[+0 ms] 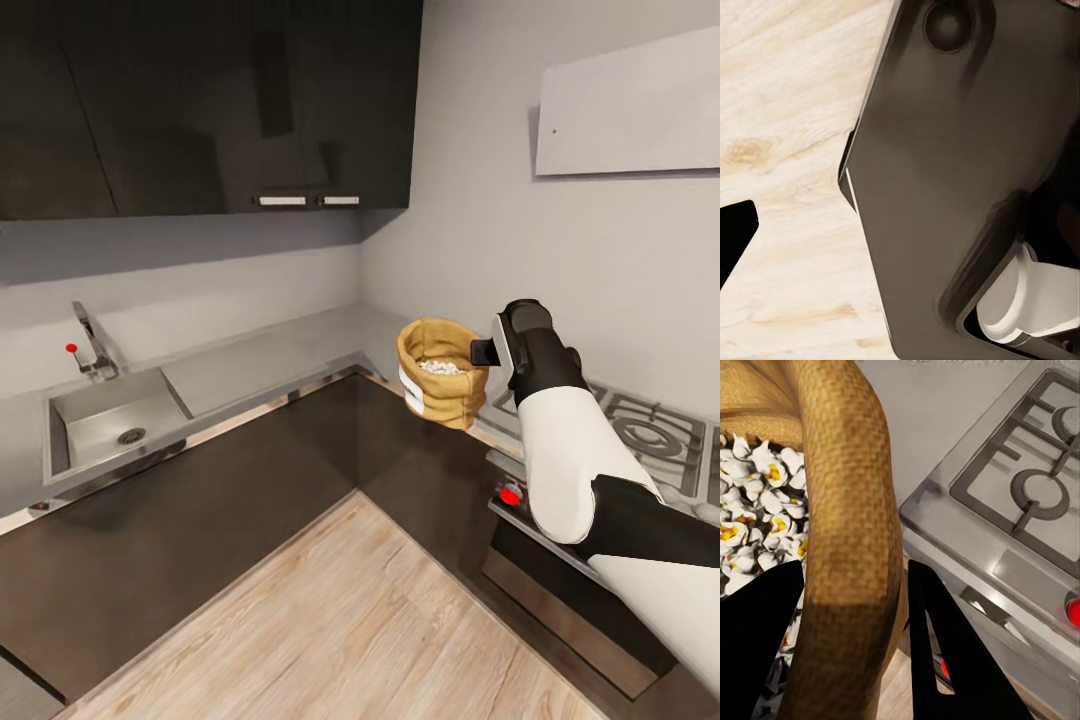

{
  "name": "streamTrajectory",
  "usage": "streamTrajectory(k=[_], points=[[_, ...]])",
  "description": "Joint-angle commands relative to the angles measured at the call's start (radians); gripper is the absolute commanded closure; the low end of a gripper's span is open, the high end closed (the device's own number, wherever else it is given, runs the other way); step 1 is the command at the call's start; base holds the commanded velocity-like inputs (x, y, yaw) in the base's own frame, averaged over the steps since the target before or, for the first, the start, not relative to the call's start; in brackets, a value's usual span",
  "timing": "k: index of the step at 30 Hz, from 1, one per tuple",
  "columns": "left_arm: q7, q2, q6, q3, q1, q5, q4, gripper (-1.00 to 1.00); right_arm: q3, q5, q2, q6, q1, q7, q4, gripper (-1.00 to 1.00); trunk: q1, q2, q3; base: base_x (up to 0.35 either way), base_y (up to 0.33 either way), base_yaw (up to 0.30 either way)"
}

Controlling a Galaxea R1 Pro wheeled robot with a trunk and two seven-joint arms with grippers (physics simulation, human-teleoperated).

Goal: In the kitchen, take the popcorn bag from the countertop, put it into the microwave, and heat it until the popcorn is cooked so the cooked popcorn ends up inside the bag.

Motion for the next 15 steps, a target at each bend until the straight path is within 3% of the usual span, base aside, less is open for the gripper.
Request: streamTrajectory(k=[1,15], points=[[0.003,0.0,-0.002,0.001,0.0,0.004,-0.001,-1.0,-0.003,-0.007,0.001,0.002,-0.001,-0.007,-0.001,1.0,0.0,-0.001,0.001,0.0,0.0,0.0],[0.002,0.0,-0.002,0.001,0.0,0.004,-0.001,-1.0,-0.004,-0.009,0.001,0.002,-0.001,-0.007,0.005,1.0,0.0,-0.001,0.023,0.0,0.0,0.0]])
